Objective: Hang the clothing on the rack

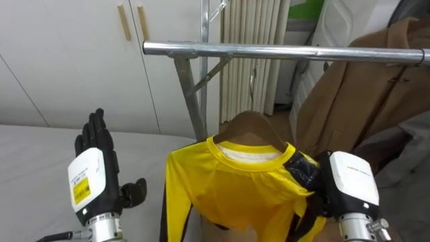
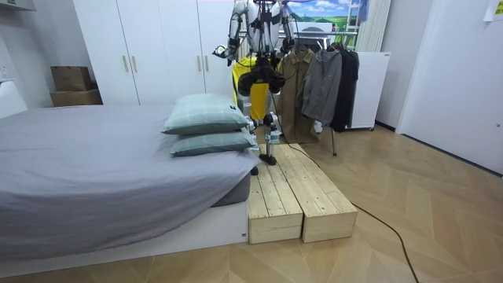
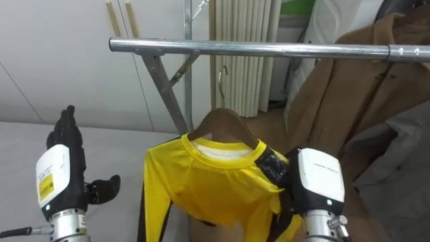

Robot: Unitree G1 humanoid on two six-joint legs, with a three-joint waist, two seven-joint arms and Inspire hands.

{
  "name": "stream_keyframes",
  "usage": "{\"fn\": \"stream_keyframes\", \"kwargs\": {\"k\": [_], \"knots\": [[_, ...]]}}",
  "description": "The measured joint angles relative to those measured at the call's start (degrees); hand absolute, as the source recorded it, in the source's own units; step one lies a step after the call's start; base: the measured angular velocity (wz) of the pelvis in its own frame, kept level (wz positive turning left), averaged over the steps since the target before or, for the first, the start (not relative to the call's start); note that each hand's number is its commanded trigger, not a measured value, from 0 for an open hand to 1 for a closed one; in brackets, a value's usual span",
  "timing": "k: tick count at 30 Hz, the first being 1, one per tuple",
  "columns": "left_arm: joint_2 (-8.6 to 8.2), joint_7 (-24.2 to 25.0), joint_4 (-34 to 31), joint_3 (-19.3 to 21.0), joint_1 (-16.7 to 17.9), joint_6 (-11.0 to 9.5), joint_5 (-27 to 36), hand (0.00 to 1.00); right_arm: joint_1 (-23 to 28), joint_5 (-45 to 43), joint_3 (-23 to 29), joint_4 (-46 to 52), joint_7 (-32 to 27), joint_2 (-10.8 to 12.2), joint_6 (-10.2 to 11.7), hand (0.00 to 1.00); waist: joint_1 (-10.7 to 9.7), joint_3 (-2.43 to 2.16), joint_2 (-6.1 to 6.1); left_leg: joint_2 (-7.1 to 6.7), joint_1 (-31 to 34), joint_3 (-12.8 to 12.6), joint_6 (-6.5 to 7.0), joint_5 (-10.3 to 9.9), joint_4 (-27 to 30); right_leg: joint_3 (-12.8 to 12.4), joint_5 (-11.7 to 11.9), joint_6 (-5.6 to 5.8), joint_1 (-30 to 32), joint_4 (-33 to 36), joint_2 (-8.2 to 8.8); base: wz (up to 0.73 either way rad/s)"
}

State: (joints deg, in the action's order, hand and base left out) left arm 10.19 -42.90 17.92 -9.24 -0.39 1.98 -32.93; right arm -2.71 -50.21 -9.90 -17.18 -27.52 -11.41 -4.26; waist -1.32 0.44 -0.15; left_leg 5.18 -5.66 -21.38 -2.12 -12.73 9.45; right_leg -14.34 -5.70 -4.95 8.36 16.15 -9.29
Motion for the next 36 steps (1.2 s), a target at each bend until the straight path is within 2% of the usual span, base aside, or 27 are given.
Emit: {"fn": "stream_keyframes", "kwargs": {"k": [3,9,12,15,18,23,30,36], "knots": [[-0.01,0.1,0.4,0.0,2.1,0.0,1.9,0.0,0.0,-0.6,0.0,0.0,-1.6,-0.1,0.0,1.0,0.0,-0.02,0.02,0.14,0.0,-0.2,0.0,0.0,0.1,-0.6,0.3,-0.04,-0.1,-0.2,-0.27,-0.05],[0.03,0.9,1.8,0.5,2.8,-0.1,3.2,0.0,0.0,-3.3,0.0,0.6,-3.7,-0.2,0.7,1.0,0.1,0.0,-0.1,0.14,-0.1,-0.4,0.0,0.0,0.1,-1.4,0.4,0.06,0.1,0.5,-0.62,-0.05],[0.02,1.1,3.1,1.3,3.5,-1.2,3.7,0.0,0.0,-5.1,0.0,1.2,-4.4,-0.2,1.3,1.0,-0.1,0.01,-0.15,0.16,-0.1,-0.5,-0.01,0.0,0.1,-1.3,0.5,0.03,0.2,0.5,-0.66,-0.07],[0.02,1.3,3.3,1.4,4.6,-1.5,4.2,0.0,0.0,-5.3,0.1,2.2,-4.8,-0.6,1.9,1.0,-0.3,0.04,-0.26,0.19,0.0,-0.5,-0.01,0.0,0.1,-1.5,0.5,-0.01,0.4,0.5,-0.72,-0.01],[-0.03,2.1,4.2,1.5,4.6,-2.2,4.2,0.0,0.0,-5.0,0.1,2.6,-5.9,-1.2,2.7,1.0,0.1,-0.01,-0.47,0.2,0.0,-0.3,-0.01,0.0,0.1,-1.4,0.5,-0.01,0.4,0.4,-0.71,0.0],[-0.14,3.0,5.9,1.6,4.6,-2.3,4.2,0.0,0.0,-4.6,0.1,2.6,-7.0,-1.2,3.2,1.0,0.2,0.0,-0.86,0.19,-0.1,-0.2,-0.01,0.0,0.1,-1.2,0.5,-0.02,0.3,0.4,-0.65,0.01],[-0.14,3.7,13.5,1.6,4.6,-2.6,4.2,0.0,0.0,-4.3,0.5,2.6,-9.8,-0.8,4.5,1.0,0.1,0.29,-1.88,0.19,-0.1,-0.4,-0.01,0.0,0.1,-1.6,0.5,-0.03,0.3,0.5,-0.81,0.0],[-0.12,4.4,14.1,1.6,4.6,-2.6,4.2,0.0,0.0,-4.3,1.1,2.6,-11.6,-0.8,5.8,1.0,0.1,0.28,-2.1,0.14,-0.1,-0.6,-0.01,0.0,0.1,-2.0,0.6,0.07,0.3,0.5,-0.87,0.0]]}}
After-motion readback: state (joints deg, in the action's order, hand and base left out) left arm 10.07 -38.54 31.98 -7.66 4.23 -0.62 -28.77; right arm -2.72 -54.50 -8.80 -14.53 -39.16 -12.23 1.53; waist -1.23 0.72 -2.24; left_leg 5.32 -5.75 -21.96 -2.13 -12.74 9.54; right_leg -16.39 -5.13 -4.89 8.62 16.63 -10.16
